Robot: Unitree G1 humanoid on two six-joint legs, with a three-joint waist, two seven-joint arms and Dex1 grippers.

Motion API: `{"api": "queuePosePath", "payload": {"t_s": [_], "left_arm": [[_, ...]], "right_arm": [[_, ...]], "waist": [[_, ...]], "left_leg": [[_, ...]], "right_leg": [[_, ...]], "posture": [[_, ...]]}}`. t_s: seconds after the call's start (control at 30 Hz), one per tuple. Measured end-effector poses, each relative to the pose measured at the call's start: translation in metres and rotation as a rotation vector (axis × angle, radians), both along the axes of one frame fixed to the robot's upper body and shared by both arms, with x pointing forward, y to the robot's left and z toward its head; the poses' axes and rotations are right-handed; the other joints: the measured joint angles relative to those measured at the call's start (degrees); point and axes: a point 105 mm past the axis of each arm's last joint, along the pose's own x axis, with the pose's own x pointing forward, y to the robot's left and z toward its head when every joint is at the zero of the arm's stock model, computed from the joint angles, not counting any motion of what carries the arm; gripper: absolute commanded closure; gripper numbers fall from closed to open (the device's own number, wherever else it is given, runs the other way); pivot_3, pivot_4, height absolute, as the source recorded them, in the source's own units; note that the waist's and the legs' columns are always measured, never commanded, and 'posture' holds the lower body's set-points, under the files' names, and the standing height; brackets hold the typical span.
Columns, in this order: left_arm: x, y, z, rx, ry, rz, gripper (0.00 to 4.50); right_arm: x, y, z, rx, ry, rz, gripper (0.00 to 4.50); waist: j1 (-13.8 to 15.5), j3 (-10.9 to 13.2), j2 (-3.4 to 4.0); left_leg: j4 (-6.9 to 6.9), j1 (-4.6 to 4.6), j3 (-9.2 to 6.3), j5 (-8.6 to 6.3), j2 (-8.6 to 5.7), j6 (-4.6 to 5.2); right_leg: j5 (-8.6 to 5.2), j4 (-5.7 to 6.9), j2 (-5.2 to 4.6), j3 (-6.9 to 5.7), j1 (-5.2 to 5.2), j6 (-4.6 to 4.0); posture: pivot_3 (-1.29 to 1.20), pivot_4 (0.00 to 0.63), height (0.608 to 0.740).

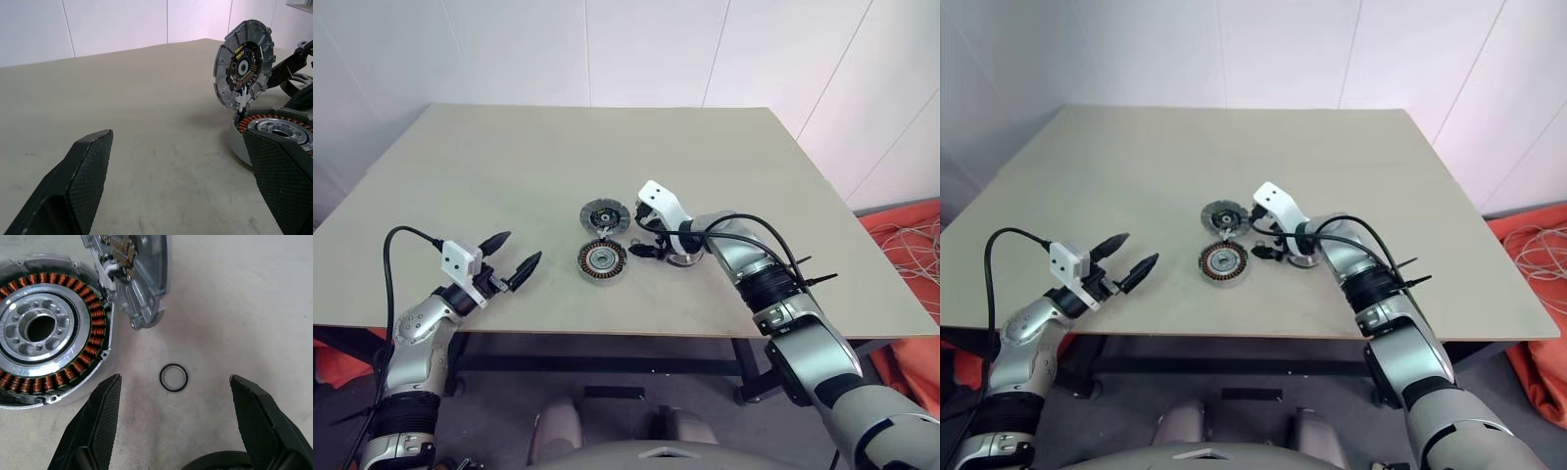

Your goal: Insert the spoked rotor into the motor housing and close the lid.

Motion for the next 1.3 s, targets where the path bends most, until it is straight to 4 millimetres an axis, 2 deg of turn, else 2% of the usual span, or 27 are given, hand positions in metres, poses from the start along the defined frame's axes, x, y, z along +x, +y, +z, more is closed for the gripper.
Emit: {"api": "queuePosePath", "payload": {"t_s": [0.53, 1.0, 1.1, 1.3], "left_arm": [[0.000, -0.002, 0.000, -0.003, 0.001, -0.003, 0.00], [0.004, -0.003, 0.003, -0.004, -0.010, -0.005, 0.00], [0.004, -0.003, 0.003, -0.005, -0.009, -0.004, 0.00], [0.004, -0.002, 0.002, -0.006, -0.007, -0.003, 0.00]], "right_arm": [[0.003, 0.001, -0.011, -0.054, 0.076, -0.021, 0.52], [0.005, 0.006, -0.012, -0.056, 0.075, -0.011, 0.52], [0.006, 0.008, -0.012, -0.053, 0.075, -0.009, 1.13], [0.005, 0.012, -0.013, -0.045, 0.070, 0.004, 3.23]], "waist": [[0.0, 0.0, 0.00], [-0.2, 0.0, 0.01], [-0.2, 0.0, 0.01], [-0.1, 0.0, 0.01]], "left_leg": [[0.00, 0.00, 0.00, 0.00, 0.00, 0.00], [0.00, 0.03, -0.01, 0.01, 0.02, -0.01], [0.00, 0.04, -0.01, 0.01, 0.02, -0.02], [0.00, 0.04, -0.01, 0.00, 0.02, -0.01]], "right_leg": [[0.00, 0.01, 0.00, -0.01, 0.00, 0.00], [0.00, 0.03, 0.00, -0.01, 0.00, 0.00], [0.00, 0.04, 0.00, -0.01, 0.00, 0.00], [0.00, 0.08, 0.00, -0.02, 0.00, 0.00]], "posture": [[0.00, 0.000, 0.740], [0.00, 0.000, 0.740], [0.00, 0.000, 0.740], [0.00, 0.000, 0.740]]}}
